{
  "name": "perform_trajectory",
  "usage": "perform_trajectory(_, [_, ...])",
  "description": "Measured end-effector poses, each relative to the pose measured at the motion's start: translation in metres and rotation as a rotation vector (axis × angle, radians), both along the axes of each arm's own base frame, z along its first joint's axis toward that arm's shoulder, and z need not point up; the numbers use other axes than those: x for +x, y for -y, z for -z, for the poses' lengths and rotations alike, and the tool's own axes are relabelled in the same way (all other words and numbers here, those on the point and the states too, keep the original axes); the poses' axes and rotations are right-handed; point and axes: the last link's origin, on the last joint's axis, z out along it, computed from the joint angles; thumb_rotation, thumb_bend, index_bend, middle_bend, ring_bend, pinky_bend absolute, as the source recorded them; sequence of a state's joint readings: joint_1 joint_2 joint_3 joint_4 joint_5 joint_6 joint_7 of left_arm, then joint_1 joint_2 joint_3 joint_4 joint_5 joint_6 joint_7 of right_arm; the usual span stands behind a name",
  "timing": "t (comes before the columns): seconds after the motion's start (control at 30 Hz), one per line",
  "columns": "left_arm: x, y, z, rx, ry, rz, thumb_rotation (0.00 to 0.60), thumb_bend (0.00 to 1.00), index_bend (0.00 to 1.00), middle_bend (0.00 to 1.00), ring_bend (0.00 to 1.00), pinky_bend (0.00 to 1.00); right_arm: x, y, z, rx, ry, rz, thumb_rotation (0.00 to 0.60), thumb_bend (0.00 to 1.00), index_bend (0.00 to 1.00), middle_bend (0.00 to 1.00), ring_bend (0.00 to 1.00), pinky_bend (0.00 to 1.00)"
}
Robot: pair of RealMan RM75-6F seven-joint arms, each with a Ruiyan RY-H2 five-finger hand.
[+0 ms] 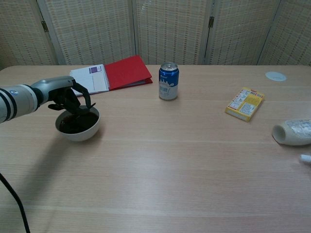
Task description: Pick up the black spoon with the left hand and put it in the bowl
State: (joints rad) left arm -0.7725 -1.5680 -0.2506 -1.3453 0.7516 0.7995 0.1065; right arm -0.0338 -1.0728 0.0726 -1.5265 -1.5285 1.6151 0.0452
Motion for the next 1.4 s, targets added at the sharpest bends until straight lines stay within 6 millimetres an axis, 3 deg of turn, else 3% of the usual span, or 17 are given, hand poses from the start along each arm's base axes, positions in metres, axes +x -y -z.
perform_trajectory(0.37, [0.009,0.016,0.009,-0.048,0.021,0.025,0.6,0.5,0.69,1.0,0.98,1.0,-0.001,-0.001,0.0,-0.003,0.005,-0.004,0.6,0.19,0.0,0.18,0.25,0.3])
perform_trajectory(0.73, [0.024,-0.003,0.018,-0.013,0.006,0.038,0.6,0.5,0.69,1.0,0.98,1.0,-0.001,-0.003,-0.003,-0.013,0.006,0.001,0.6,0.19,0.0,0.18,0.25,0.3])
perform_trajectory(1.03, [0.006,-0.014,0.003,0.03,-0.012,-0.024,0.6,0.5,0.69,1.0,0.98,1.0,-0.001,0.001,-0.001,-0.006,0.01,-0.007,0.6,0.19,0.0,0.18,0.25,0.3])
perform_trajectory(1.4, [-0.004,0.015,-0.003,-0.016,-0.003,-0.004,0.6,0.5,0.69,1.0,0.98,1.0,-0.002,0.002,0.0,0.001,0.014,-0.012,0.6,0.19,0.0,0.18,0.25,0.3])
